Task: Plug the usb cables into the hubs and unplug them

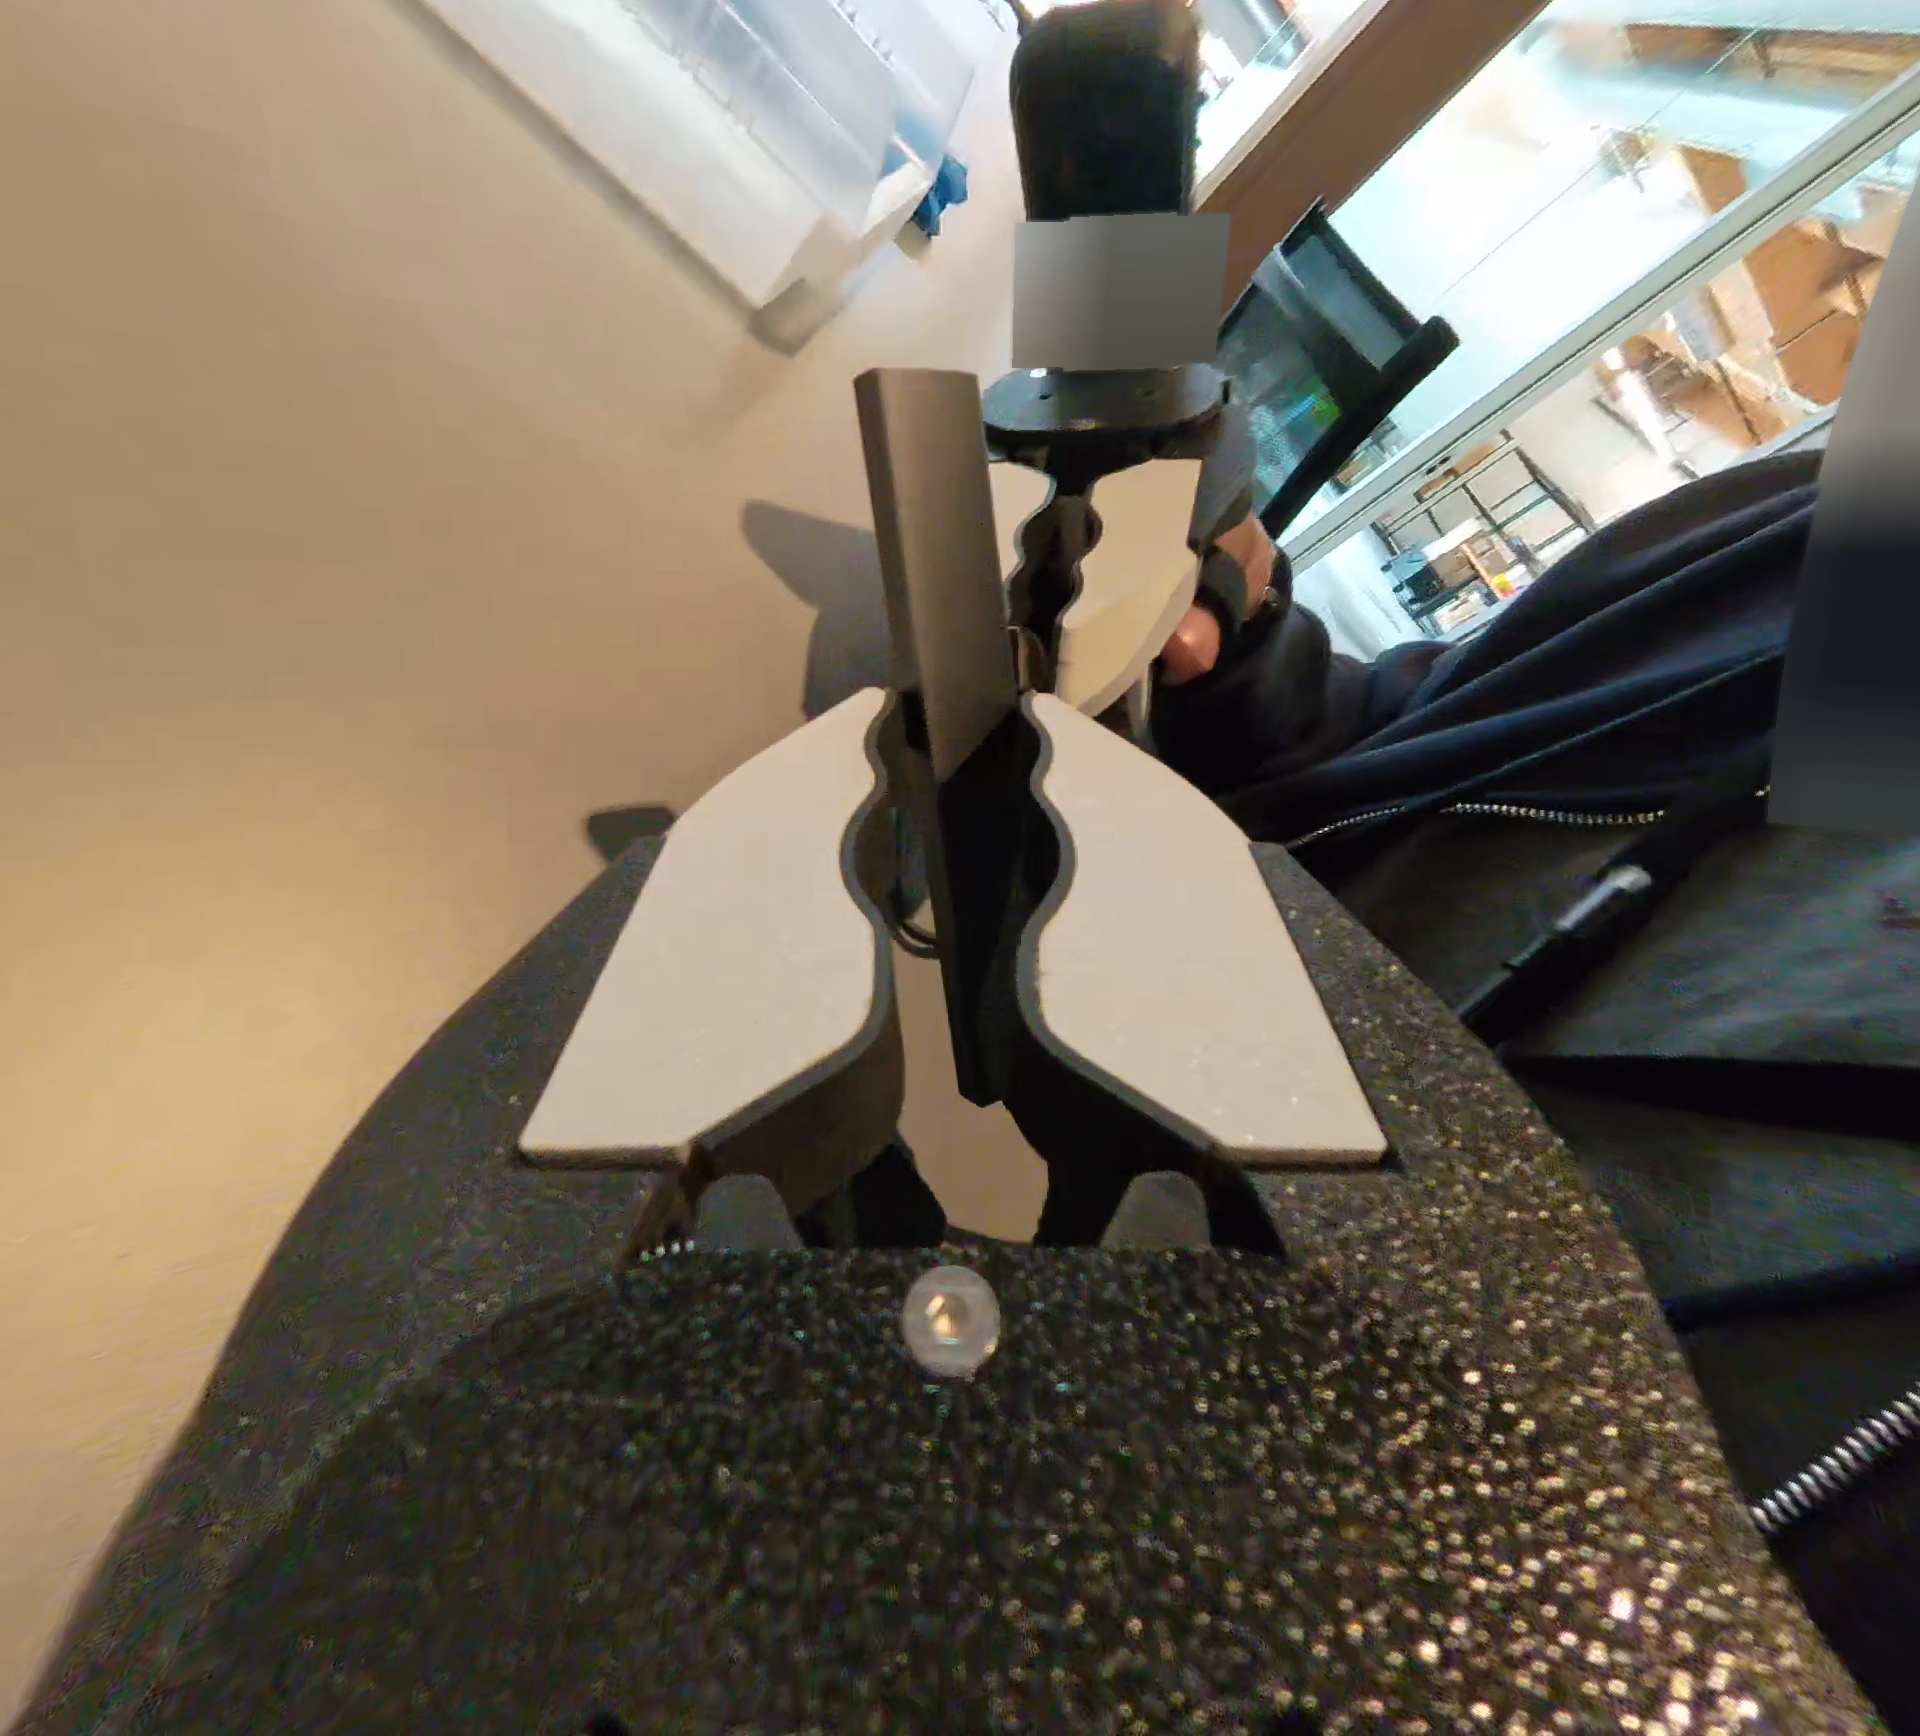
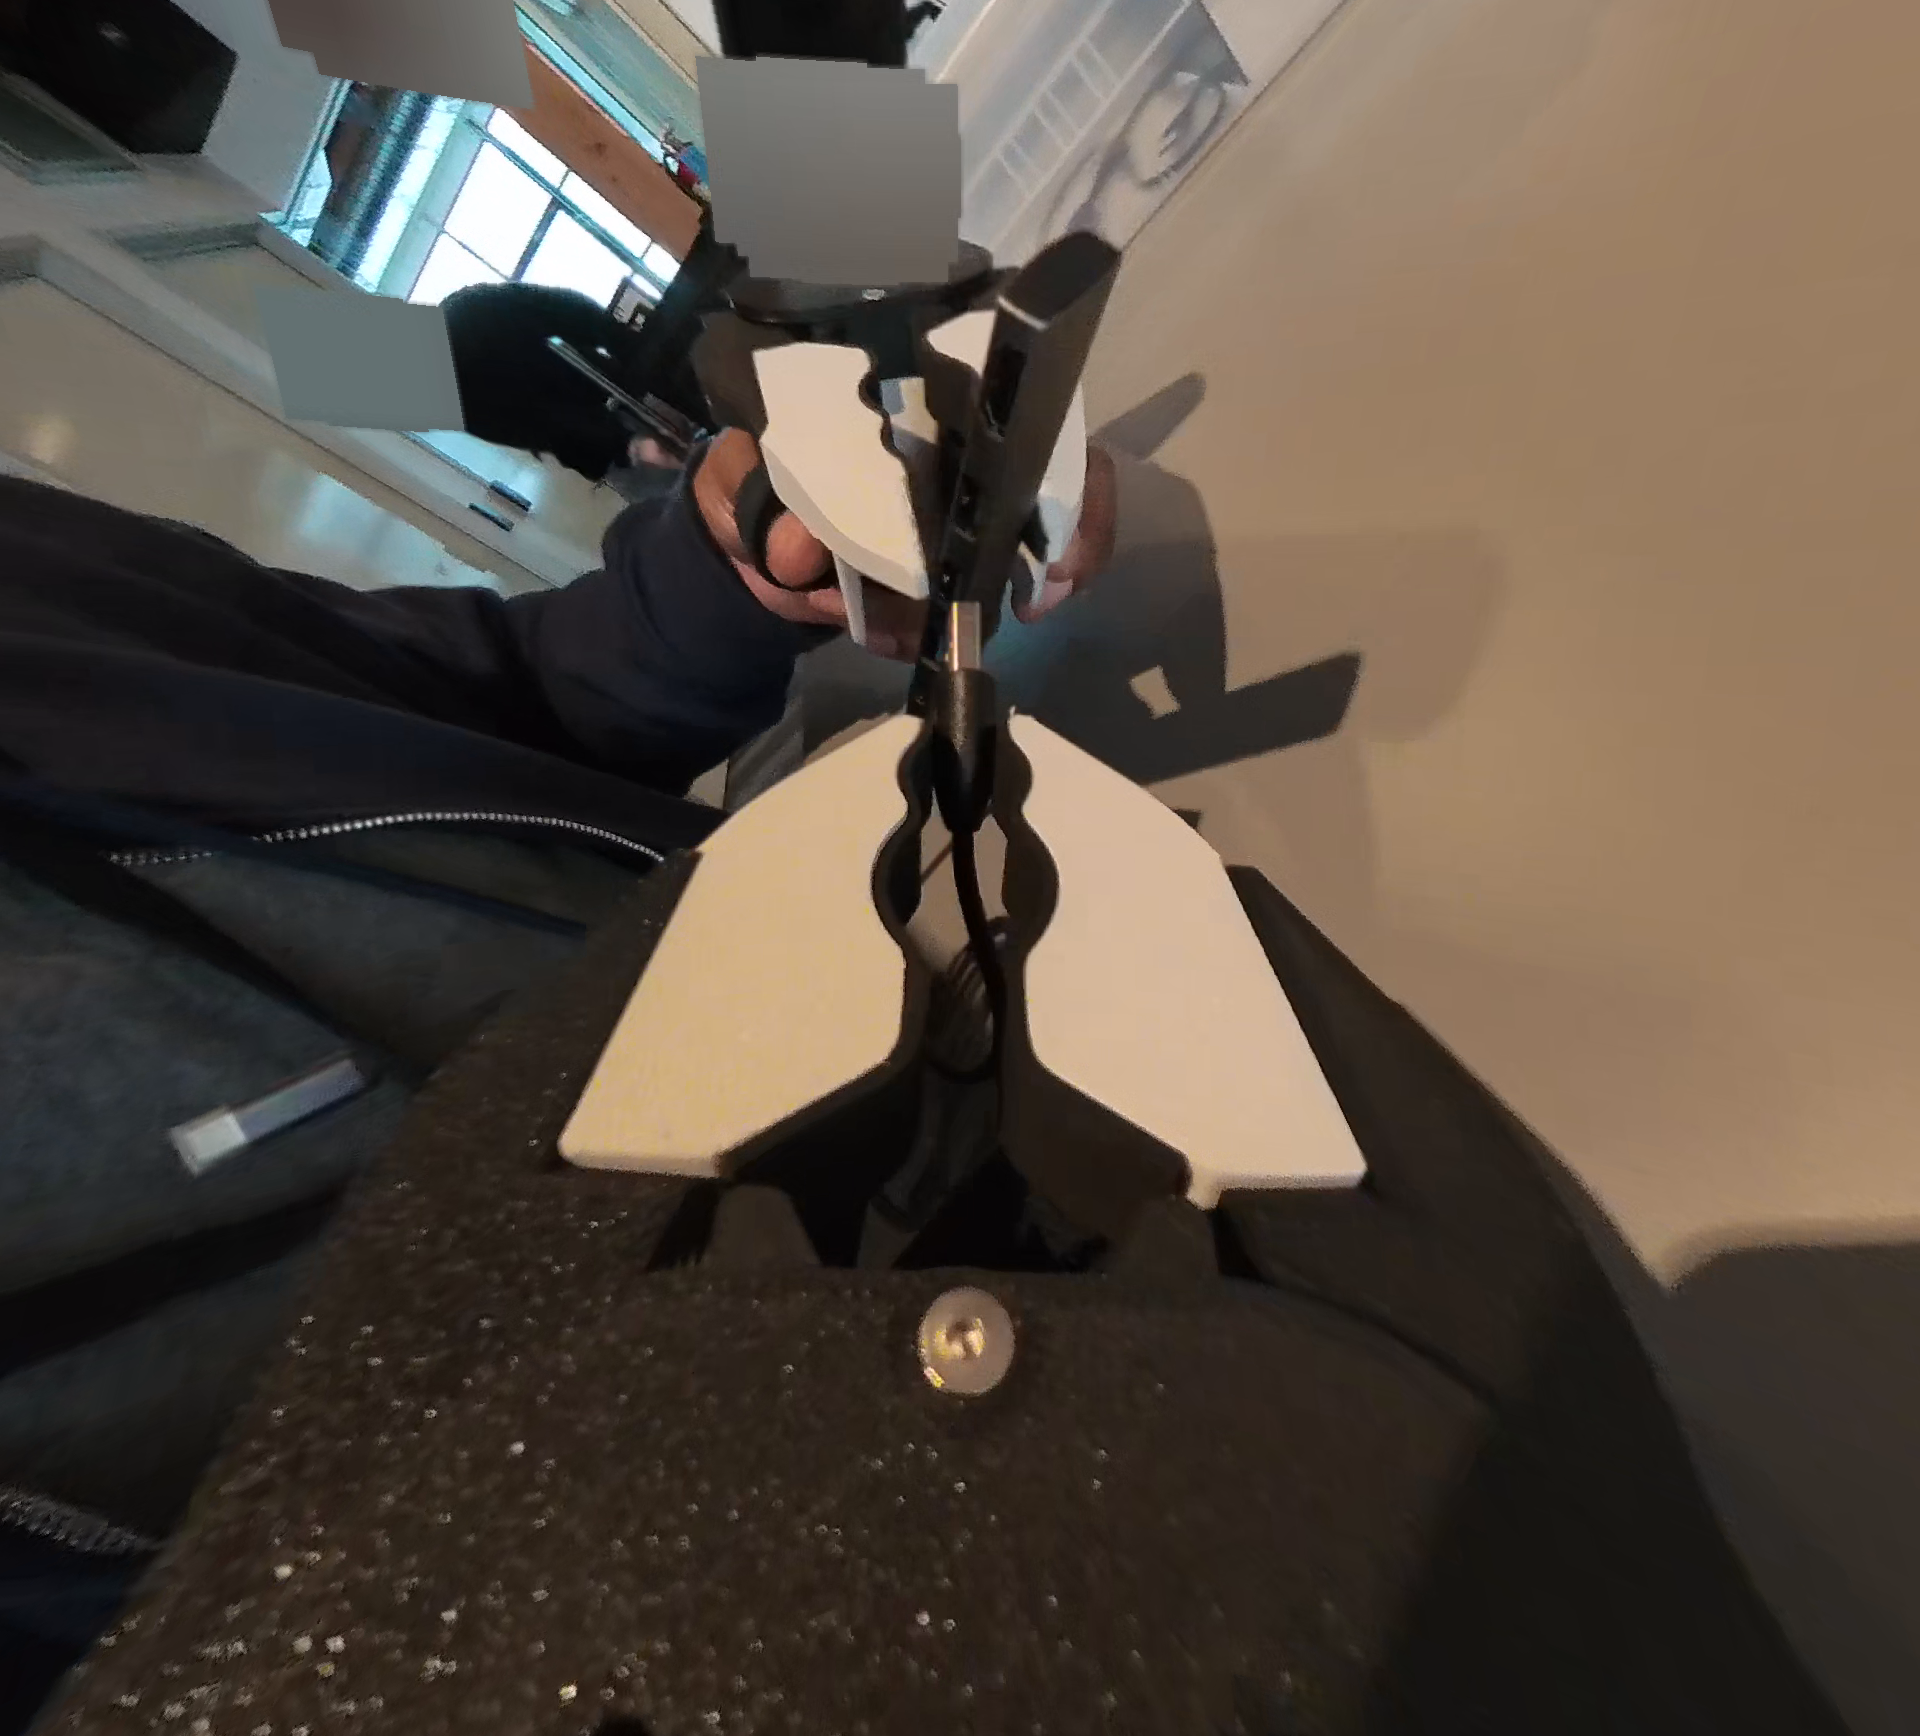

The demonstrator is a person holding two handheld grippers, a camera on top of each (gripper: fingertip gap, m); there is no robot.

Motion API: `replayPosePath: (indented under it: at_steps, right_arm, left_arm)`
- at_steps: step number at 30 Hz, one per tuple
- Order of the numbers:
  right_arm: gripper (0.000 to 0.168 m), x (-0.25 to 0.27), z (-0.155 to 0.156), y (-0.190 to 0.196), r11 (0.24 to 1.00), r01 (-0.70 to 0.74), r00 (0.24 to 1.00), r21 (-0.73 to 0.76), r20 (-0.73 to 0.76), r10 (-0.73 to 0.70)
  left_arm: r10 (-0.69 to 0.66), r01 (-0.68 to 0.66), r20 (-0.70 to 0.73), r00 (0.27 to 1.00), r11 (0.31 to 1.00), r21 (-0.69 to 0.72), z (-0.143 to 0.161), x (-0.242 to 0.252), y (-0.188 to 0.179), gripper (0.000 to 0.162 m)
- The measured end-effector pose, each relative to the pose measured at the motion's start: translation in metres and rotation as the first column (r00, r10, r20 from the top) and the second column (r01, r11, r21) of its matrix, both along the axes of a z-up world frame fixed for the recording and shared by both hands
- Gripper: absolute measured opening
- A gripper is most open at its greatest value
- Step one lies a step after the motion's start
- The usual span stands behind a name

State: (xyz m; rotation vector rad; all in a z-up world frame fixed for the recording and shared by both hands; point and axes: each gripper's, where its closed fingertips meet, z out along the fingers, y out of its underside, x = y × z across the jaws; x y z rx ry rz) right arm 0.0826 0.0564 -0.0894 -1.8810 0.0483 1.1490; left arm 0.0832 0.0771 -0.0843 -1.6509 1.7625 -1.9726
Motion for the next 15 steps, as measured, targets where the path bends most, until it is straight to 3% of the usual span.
replayPosePath:
  at_steps: [7,15]
  right_arm:
    - [0.01,-0.001,0.003,0.003,1.0,0.007,1.0,0.0,-0.023,-0.007]
    - [0.01,0.0,-0.01,0.001,0.999,0.012,0.999,-0.052,0.044,-0.009]
  left_arm:
    - [-0.02,0.019,0.006,1.0,0.994,0.111,-0.008,-0.005,-0.005,0.02]
    - [-0.03,0.02,0.018,0.999,0.911,0.412,-0.02,-0.006,-0.003,0.017]
